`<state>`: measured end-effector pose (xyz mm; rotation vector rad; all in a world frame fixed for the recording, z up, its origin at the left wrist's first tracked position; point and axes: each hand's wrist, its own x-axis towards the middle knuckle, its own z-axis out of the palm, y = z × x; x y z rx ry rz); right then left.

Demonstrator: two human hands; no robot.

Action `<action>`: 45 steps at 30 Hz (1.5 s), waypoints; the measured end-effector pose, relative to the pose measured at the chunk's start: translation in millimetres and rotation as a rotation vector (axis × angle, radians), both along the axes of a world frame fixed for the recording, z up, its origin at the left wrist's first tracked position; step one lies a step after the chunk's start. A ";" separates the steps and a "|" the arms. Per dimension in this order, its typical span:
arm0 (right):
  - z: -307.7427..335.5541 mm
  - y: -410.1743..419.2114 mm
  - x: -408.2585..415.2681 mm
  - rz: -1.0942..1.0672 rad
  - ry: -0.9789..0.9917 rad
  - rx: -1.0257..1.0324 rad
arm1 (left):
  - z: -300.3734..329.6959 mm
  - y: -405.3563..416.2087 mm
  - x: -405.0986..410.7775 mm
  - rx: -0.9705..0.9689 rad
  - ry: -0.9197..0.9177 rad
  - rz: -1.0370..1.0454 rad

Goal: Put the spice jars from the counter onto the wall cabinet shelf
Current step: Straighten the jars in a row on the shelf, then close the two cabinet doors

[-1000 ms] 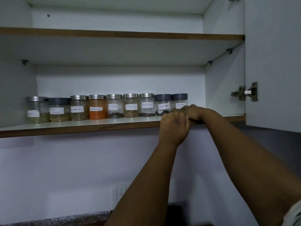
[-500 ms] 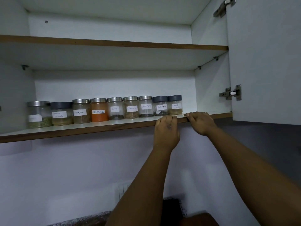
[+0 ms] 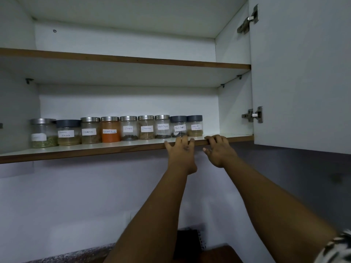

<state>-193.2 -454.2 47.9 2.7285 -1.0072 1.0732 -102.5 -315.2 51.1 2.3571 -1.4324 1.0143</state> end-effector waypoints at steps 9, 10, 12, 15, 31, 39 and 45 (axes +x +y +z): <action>6.3 37.1 -56.0 0.013 0.349 -0.049 | 8.3 40.4 -29.4 0.003 0.131 0.088; 0.2 44.4 -67.7 0.012 0.326 -0.106 | -0.4 48.3 -37.9 -0.059 0.131 0.092; -13.7 58.9 -92.6 0.045 0.212 -0.157 | -20.3 60.5 -60.4 -0.117 0.158 0.098; -27.6 75.8 -134.0 0.123 0.007 -0.193 | -40.4 70.2 -102.8 -0.130 0.237 0.080; 42.7 116.0 -391.4 -0.099 -0.812 -0.500 | -3.3 45.5 -363.9 -0.515 0.344 -0.742; 47.2 88.2 -437.3 -0.117 -0.738 0.282 | -5.9 20.7 -415.1 -0.359 0.476 -0.843; 43.5 118.2 -430.5 -0.153 -0.717 0.234 | -20.1 15.3 -424.6 -0.349 0.665 -0.874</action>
